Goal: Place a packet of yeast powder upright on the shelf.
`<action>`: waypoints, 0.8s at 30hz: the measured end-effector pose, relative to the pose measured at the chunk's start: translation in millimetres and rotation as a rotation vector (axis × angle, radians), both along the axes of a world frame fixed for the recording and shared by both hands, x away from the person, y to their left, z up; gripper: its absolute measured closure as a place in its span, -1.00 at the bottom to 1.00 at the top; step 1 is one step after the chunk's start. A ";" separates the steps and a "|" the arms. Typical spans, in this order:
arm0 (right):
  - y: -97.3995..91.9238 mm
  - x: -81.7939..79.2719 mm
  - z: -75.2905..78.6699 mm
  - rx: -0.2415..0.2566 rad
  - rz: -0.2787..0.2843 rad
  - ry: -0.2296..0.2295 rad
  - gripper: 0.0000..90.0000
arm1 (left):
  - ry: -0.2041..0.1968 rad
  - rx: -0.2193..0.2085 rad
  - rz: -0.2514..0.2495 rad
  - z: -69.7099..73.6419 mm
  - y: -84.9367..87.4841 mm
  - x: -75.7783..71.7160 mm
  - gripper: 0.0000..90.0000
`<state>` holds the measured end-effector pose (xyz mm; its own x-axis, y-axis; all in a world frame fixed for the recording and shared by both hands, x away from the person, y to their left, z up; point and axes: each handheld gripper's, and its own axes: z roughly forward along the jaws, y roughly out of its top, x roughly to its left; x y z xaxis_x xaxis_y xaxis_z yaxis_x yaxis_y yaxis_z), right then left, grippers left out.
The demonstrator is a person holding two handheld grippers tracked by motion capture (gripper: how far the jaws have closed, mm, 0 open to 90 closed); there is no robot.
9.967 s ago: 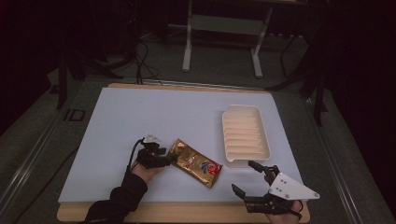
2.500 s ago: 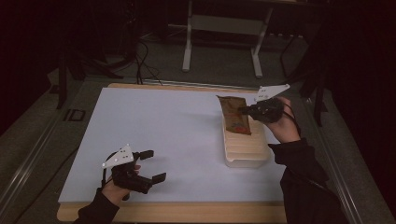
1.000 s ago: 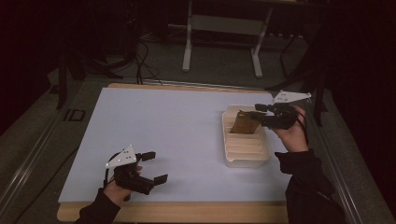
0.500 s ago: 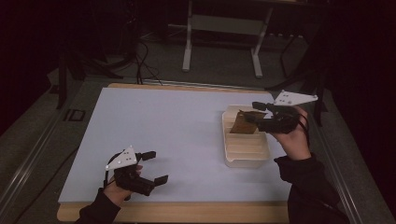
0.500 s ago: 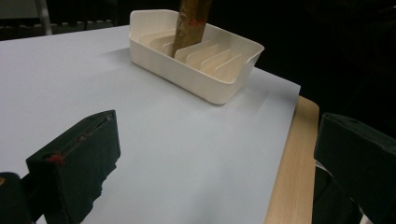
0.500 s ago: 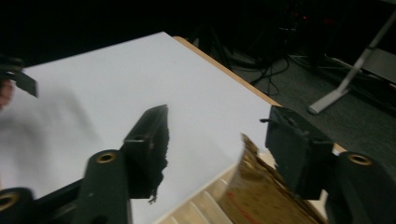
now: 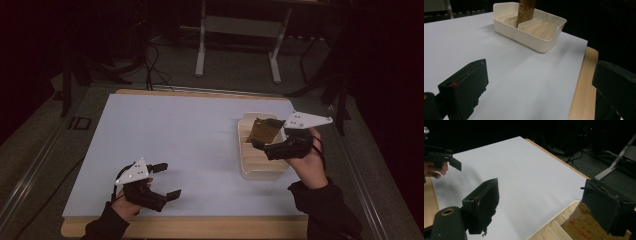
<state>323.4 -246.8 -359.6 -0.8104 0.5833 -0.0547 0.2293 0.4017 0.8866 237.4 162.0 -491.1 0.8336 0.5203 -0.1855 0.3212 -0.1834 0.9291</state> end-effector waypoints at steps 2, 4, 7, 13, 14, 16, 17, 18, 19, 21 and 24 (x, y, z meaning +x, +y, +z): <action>0.5 -2.4 -1.3 0.001 -0.006 -0.003 -0.69 | -0.005 -0.001 0.003 0.0 0.0 -0.1 -0.98; 2.7 -8.7 -5.0 0.000 -0.001 -0.003 -0.72 | -0.004 0.002 0.005 -0.2 0.1 -0.2 -0.98; 6.2 -16.3 -9.4 0.012 0.025 0.008 -0.76 | -0.005 0.001 0.004 0.0 0.1 -0.5 -0.98; 13.3 -34.6 -17.2 0.040 0.068 0.020 -0.77 | -0.003 0.001 0.005 -0.3 0.3 -0.6 -0.98; 13.6 -36.9 -18.0 0.048 0.074 0.019 -0.77 | -0.003 0.000 0.004 -0.3 0.4 -0.7 -0.98; 15.0 -42.4 -20.4 0.055 0.084 0.024 -0.77 | -0.003 0.000 0.005 0.0 0.6 -0.9 -0.98; 15.6 -45.3 -21.7 0.055 0.096 0.025 -0.77 | -0.003 -0.001 0.005 0.2 0.8 -1.1 -0.98; 16.2 -48.5 -23.2 0.058 0.101 0.020 -0.77 | -0.003 -0.003 0.005 0.4 0.9 -1.1 -0.98; 17.4 -51.9 -25.4 0.050 0.115 0.016 -0.77 | -0.003 -0.003 0.006 0.4 1.0 -1.1 -0.98; 19.1 -56.2 -29.3 0.037 0.122 0.009 -0.77 | -0.004 -0.004 0.008 0.5 1.1 -1.0 -0.98; 21.0 -61.9 -37.3 0.024 0.130 0.014 -0.77 | -0.006 -0.005 0.006 1.0 1.3 -1.3 -0.98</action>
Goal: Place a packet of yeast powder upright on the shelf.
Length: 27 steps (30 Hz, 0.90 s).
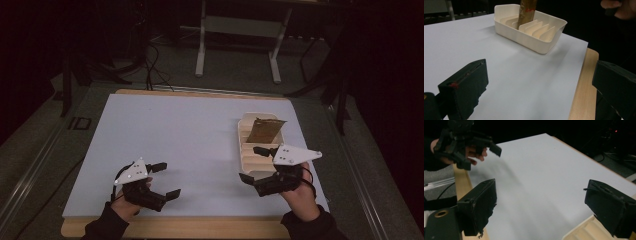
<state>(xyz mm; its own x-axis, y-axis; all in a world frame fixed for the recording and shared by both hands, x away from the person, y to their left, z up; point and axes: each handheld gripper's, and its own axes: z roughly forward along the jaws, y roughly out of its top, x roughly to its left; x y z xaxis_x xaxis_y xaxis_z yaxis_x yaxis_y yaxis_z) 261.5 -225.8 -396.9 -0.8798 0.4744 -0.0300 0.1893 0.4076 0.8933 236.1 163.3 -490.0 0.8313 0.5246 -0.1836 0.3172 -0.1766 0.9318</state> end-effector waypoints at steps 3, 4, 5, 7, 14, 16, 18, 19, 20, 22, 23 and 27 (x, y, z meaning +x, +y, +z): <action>-0.2 -5.0 -9.3 0.001 -0.002 0.010 -0.77 | -0.001 0.001 -0.002 0.2 0.0 -0.4 -0.98; -0.6 -6.2 -12.7 0.006 -0.004 0.013 -0.77 | 0.000 -0.001 -0.001 0.2 0.1 -0.5 -0.98; -0.7 -7.6 -15.7 0.006 -0.005 0.028 -0.77 | -0.002 0.000 -0.001 0.3 0.3 -0.4 -0.98; -1.0 -12.0 -21.7 0.007 -0.013 0.023 -0.77 | -0.003 0.000 -0.003 0.6 0.8 -0.4 -0.98; -5.2 -28.2 -37.4 0.035 -0.018 0.032 -0.71 | -0.008 0.005 0.000 1.0 2.0 -1.1 -0.98; -6.8 -31.4 -41.0 0.030 -0.019 0.044 -0.72 | -0.006 0.002 0.002 1.0 2.3 -1.1 -0.98; -8.5 -34.4 -44.8 0.008 -0.035 0.039 -0.72 | -0.005 0.002 0.003 1.1 2.3 -1.2 -0.98; -9.8 -35.2 -46.9 0.004 -0.037 0.044 -0.73 | -0.006 0.001 0.003 1.2 2.3 -1.3 -0.98; -9.8 -35.2 -46.9 0.004 -0.037 0.044 -0.73 | -0.006 0.001 0.003 1.2 2.3 -1.3 -0.98; -14.1 -38.4 -53.0 0.005 -0.049 0.063 -0.73 | -0.008 0.002 0.001 1.6 2.4 -1.7 -0.98; -15.6 -39.2 -54.5 0.003 -0.048 0.072 -0.73 | -0.008 0.002 0.002 1.7 2.5 -1.8 -0.98; -21.3 -43.4 -60.8 0.002 -0.065 0.076 -0.73 | -0.004 0.002 0.002 0.6 2.4 -1.5 -0.98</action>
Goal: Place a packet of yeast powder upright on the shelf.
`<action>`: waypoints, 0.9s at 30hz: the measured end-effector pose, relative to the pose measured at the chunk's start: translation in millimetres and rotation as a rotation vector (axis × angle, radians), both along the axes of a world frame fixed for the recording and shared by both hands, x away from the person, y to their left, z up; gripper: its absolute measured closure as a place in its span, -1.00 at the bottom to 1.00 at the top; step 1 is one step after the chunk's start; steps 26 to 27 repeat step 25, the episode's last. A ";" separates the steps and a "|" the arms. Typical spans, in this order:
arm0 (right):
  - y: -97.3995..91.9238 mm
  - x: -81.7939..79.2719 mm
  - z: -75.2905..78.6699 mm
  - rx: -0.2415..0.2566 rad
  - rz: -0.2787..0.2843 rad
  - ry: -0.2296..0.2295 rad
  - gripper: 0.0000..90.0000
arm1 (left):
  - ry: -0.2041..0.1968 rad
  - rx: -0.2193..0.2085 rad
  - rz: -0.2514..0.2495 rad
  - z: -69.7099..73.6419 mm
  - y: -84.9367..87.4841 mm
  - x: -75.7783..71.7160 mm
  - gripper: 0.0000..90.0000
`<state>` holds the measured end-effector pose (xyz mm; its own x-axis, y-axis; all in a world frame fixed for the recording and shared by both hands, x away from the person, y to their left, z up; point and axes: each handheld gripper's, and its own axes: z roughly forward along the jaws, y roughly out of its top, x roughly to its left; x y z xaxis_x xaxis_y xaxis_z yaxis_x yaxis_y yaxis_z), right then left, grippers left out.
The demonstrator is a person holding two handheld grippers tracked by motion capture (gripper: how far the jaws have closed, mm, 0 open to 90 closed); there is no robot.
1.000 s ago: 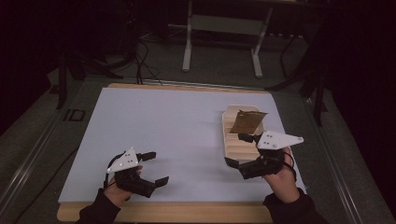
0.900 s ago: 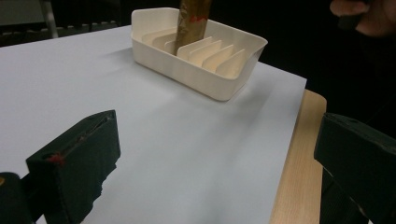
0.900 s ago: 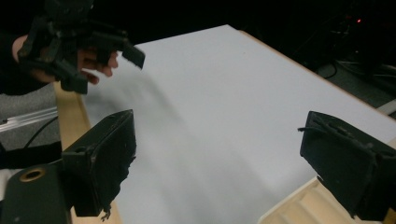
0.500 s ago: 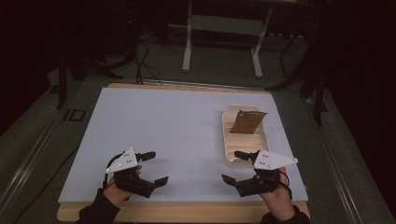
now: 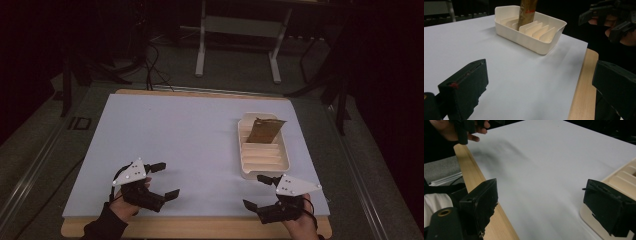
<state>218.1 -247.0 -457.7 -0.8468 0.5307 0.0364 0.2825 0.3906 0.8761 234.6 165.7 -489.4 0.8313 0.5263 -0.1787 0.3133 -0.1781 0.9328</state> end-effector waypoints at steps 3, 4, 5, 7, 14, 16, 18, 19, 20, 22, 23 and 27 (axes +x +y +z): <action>-4.1 -2.6 -4.1 -0.020 -0.007 -0.014 -0.73 | 0.002 -0.001 -0.001 -0.8 -0.9 -0.3 -0.98; -6.0 -3.0 -4.8 -0.021 -0.008 -0.014 -0.73 | -0.001 0.004 -0.003 -0.9 -1.0 -0.4 -0.98; -8.1 -3.2 -5.6 -0.016 -0.008 -0.017 -0.73 | -0.001 0.006 -0.004 -1.1 -1.4 -0.8 -0.98; -12.9 -4.1 -7.0 -0.004 -0.022 -0.020 -0.73 | -0.003 0.011 -0.008 -1.1 -2.3 -1.7 -0.98; -23.9 -3.9 -12.6 0.006 -0.044 -0.005 -0.73 | -0.009 0.017 -0.013 -2.4 -4.3 -2.8 -0.98; -24.2 -3.8 -12.1 0.011 -0.044 -0.012 -0.73 | -0.010 0.014 -0.012 -2.4 -4.1 -2.9 -0.98; -23.6 -4.1 -12.1 0.007 -0.041 -0.022 -0.73 | -0.013 0.013 -0.010 -2.5 -3.9 -3.2 -0.98; -23.4 -3.9 -12.2 0.006 -0.037 -0.023 -0.73 | -0.015 0.014 -0.009 -2.8 -4.0 -3.4 -0.98; -23.2 -3.7 -12.4 0.004 -0.036 -0.026 -0.73 | -0.016 0.017 -0.008 -3.1 -4.0 -3.5 -0.98; -23.2 -3.7 -12.3 0.006 -0.031 -0.030 -0.73 | -0.012 0.014 -0.005 -4.3 -4.2 -3.5 -0.98; -23.3 -3.9 -12.2 0.009 -0.030 -0.033 -0.73 | -0.013 0.015 -0.004 -4.9 -4.3 -3.4 -0.98; -23.7 -4.1 -11.3 0.008 -0.028 -0.046 -0.73 | -0.019 0.014 0.002 -5.9 -4.9 -3.5 -0.98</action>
